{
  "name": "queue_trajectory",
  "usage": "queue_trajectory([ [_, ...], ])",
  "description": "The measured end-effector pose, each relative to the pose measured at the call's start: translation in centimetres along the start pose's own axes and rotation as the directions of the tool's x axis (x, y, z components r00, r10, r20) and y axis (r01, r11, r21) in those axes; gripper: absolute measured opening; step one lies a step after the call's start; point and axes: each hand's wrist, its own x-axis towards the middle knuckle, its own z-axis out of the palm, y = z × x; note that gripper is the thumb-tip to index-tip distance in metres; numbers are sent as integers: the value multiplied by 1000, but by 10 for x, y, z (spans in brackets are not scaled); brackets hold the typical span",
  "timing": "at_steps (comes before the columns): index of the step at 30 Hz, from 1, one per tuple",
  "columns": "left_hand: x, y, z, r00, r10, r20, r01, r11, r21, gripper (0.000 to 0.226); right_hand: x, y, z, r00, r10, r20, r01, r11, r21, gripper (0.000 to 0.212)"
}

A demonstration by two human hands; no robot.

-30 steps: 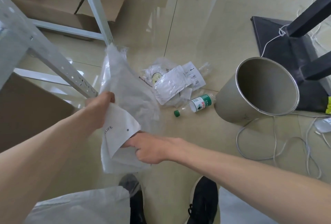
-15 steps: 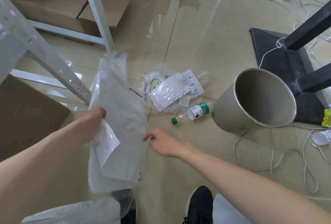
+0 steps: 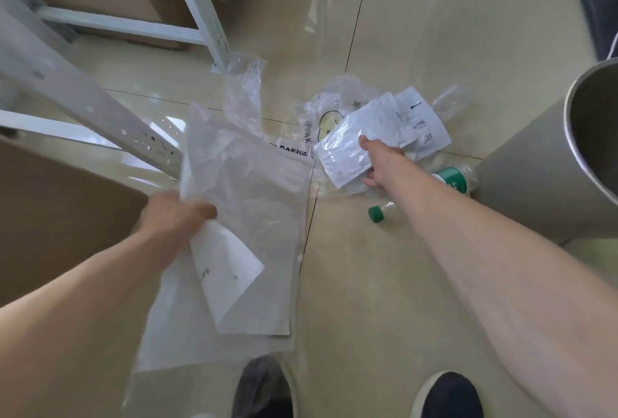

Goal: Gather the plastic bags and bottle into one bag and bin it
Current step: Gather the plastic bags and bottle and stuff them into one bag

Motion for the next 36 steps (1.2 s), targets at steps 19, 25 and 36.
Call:
queue_trajectory([
  [19, -36, 32, 18, 993, 61, 99, -46, 988, -151, 37, -162, 65, 53, 792, -214, 572, 483, 793, -371, 70],
  [25, -21, 11, 6, 980, -2, 199, 60, 957, -284, 48, -165, 97, 73, 784, -40, 619, 154, 979, -133, 71],
  [36, 0, -10, 15, 995, 99, 14, -99, 994, -36, 28, -133, 88, 70, 852, -140, 504, 303, 917, -258, 53],
])
